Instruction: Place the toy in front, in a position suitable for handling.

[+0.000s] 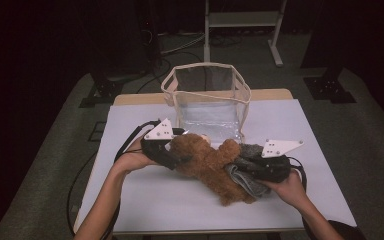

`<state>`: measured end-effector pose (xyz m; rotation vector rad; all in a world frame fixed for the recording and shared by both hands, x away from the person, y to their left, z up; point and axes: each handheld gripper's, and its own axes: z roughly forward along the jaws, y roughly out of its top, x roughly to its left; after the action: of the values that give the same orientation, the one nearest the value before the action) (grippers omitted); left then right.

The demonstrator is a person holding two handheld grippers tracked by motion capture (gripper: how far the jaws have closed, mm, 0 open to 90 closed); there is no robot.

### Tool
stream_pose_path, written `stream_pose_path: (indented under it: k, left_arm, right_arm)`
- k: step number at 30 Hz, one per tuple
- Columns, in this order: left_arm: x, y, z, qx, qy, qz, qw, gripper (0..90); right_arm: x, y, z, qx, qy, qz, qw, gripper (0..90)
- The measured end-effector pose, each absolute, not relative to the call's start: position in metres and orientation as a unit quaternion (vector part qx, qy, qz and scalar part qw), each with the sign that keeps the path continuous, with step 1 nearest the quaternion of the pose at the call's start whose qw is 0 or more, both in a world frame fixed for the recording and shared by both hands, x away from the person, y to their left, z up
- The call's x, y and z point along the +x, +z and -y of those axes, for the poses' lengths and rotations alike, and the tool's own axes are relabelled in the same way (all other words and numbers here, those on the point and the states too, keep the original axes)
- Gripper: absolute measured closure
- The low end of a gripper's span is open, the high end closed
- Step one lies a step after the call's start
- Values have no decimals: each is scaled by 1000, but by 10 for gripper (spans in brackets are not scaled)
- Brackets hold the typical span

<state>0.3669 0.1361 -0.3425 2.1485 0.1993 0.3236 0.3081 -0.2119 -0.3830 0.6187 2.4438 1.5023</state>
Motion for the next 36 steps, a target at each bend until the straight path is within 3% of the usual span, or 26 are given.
stream_pose_path:
  k: [7, 12, 23, 28, 33, 36]
  left_arm:
    - [377, -365, -129, 879, 97, -62, 463, 67]
    - [371, -365, -133, 878, 94, -84, 462, 221]
    - [309, -367, -153, 889, 95, -96, 437, 301]
    - [293, -376, -164, 883, 95, -107, 446, 272]
    - [309, -370, -162, 865, 109, -108, 478, 109]
    - [321, -371, -154, 858, 116, -97, 492, 88]
  right_arm:
    - [309, -385, 219, 213, 508, -829, 99, 742]
    - [316, -385, 221, 220, 510, -826, 99, 741]
    - [341, -382, 207, 209, 506, -832, 91, 739]
    - [341, -382, 201, 196, 509, -834, 86, 738]
    - [335, -383, 199, 189, 511, -834, 84, 739]
    - [331, -383, 197, 183, 515, -834, 81, 739]
